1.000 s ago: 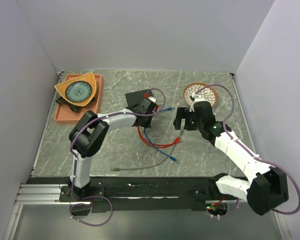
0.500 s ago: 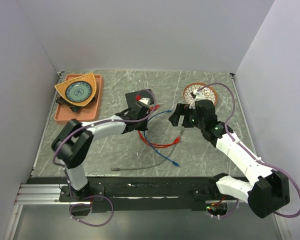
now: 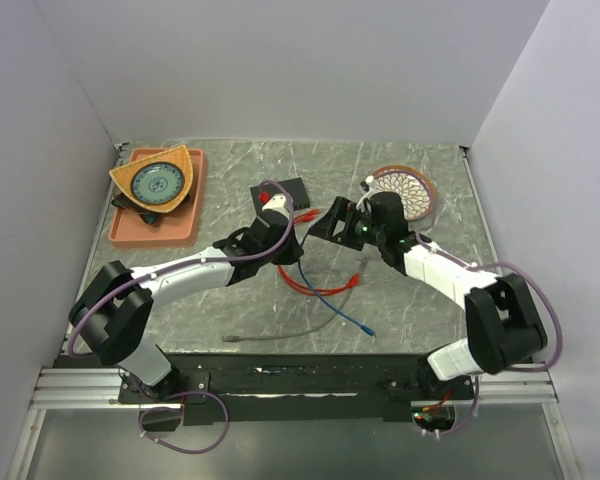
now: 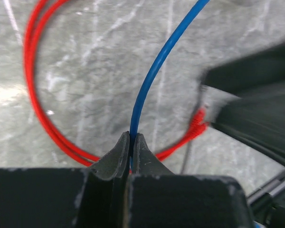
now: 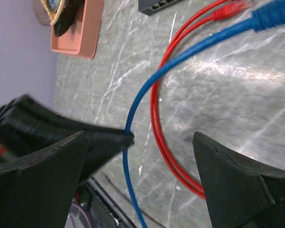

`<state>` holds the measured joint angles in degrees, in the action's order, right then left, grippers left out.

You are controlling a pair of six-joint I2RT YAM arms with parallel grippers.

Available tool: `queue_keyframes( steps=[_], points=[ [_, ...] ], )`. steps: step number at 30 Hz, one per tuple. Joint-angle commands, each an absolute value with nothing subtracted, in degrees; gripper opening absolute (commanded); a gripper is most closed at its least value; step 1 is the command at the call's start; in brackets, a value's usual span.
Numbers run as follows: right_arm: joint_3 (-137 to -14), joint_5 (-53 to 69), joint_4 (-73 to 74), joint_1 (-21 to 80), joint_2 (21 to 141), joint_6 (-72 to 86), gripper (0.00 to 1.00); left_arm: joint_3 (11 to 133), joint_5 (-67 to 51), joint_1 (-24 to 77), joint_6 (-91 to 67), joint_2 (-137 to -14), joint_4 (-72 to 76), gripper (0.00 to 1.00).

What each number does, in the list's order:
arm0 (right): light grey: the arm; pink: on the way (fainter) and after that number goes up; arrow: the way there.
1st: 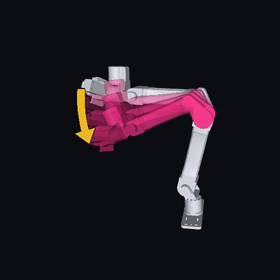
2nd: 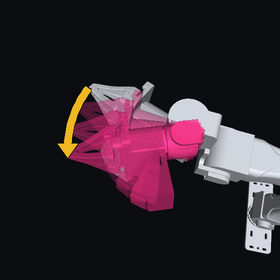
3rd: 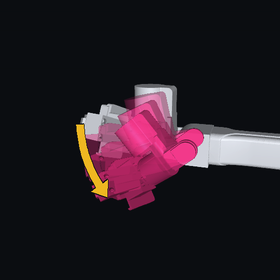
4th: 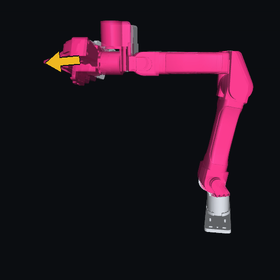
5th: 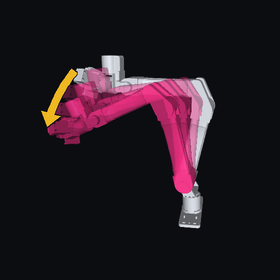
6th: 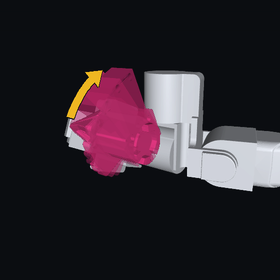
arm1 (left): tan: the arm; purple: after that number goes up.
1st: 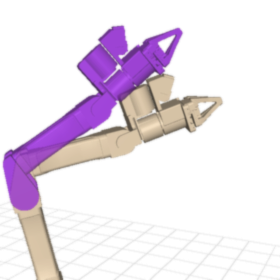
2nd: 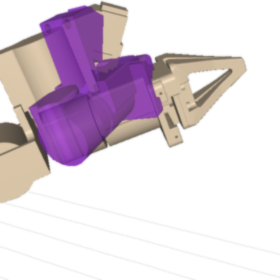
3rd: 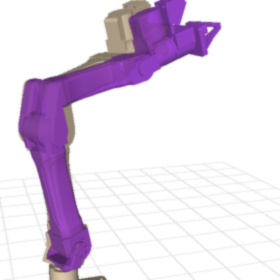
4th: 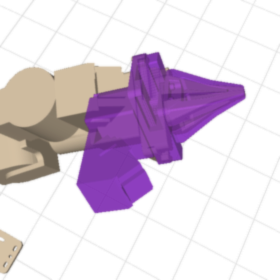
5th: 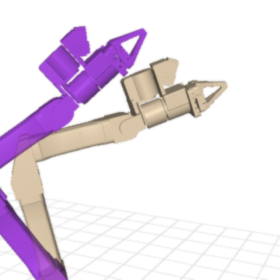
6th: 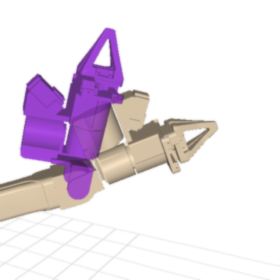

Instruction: Insert the plug into the switch port

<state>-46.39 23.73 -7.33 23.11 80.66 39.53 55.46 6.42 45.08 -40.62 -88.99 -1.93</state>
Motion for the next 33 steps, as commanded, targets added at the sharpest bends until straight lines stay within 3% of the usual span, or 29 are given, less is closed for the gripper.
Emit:
queue_keyframes(
  steps=[1, 9, 10, 11, 13, 14, 15, 19, 24, 26, 28, 29, 32, 33],
  points=[
    [-48.34, 28.39, -18.17, 23.20, 84.28, 45.87, 0.98, 55.37, 4.31, 46.40, -43.33, -86.13, 2.81, 0.01],
    [-49.22, 24.62, -21.00, 22.33, 87.10, 49.57, 0.83, 54.93, 4.92, 47.28, -43.86, -85.26, 2.55, 0.01],
    [-48.61, 24.44, -21.53, 22.15, 86.84, 49.83, 0.78, 54.93, 5.01, 47.37, -43.86, -85.08, 2.55, 0.01],
    [-48.34, 24.26, -23.01, 21.54, 86.66, 50.36, 0.64, 54.93, 5.01, 47.29, -43.86, -85.08, 2.46, 0.01],
    [-47.73, 25.04, -24.78, 21.01, 86.66, 52.11, 0.52, 54.84, 5.01, 47.37, -43.94, -85.17, 2.37, 0.01],
    [-47.81, 25.48, -25.39, 20.48, 86.83, 52.55, 0.39, 54.84, 4.92, 47.37, -44.03, -85.43, 2.37, 0.01],
    [-47.81, 25.92, -26.18, 20.39, 86.84, 53.25, 0.33, 54.76, 4.75, 47.46, -44.03, -85.43, 2.72, 0.01],
    [-49.39, 26.54, -26.81, 20.30, 87.97, 53.26, 0.26, 54.76, 3.34, 47.55, -44.38, -86.31, 4.13, 0.01],
    [-51.41, 28.30, -26.19, 20.13, 89.38, 52.21, 0.01, 55.11, 3.16, 47.81, -44.39, -87.01, 4.04, 0.01],
    [-52.20, 28.65, -24.71, 20.13, 88.95, 49.94, 0.00, 54.76, 4.39, 47.81, -45.17, -86.57, 3.52, 0.04],
    [-53.25, 28.57, -21.64, 20.13, 88.25, 47.65, 0.00, 55.02, 10.09, 47.64, -46.93, -86.14, 1.50, 0.11],
    [-53.78, 28.30, -19.97, 20.13, 87.81, 45.11, 0.00, 55.63, 11.33, 47.55, -46.59, -85.87, 0.71, 0.19],
    [-55.80, 26.12, -13.14, 20.13, 86.40, 38.71, 0.00, 57.99, 14.14, 46.76, -44.30, -84.99, -2.17, 0.62],
    [-56.94, 25.93, -11.62, 20.13, 85.79, 36.93, 0.00, 58.53, 14.41, 46.06, -43.34, -84.82, -2.46, 0.81]
  ],
)
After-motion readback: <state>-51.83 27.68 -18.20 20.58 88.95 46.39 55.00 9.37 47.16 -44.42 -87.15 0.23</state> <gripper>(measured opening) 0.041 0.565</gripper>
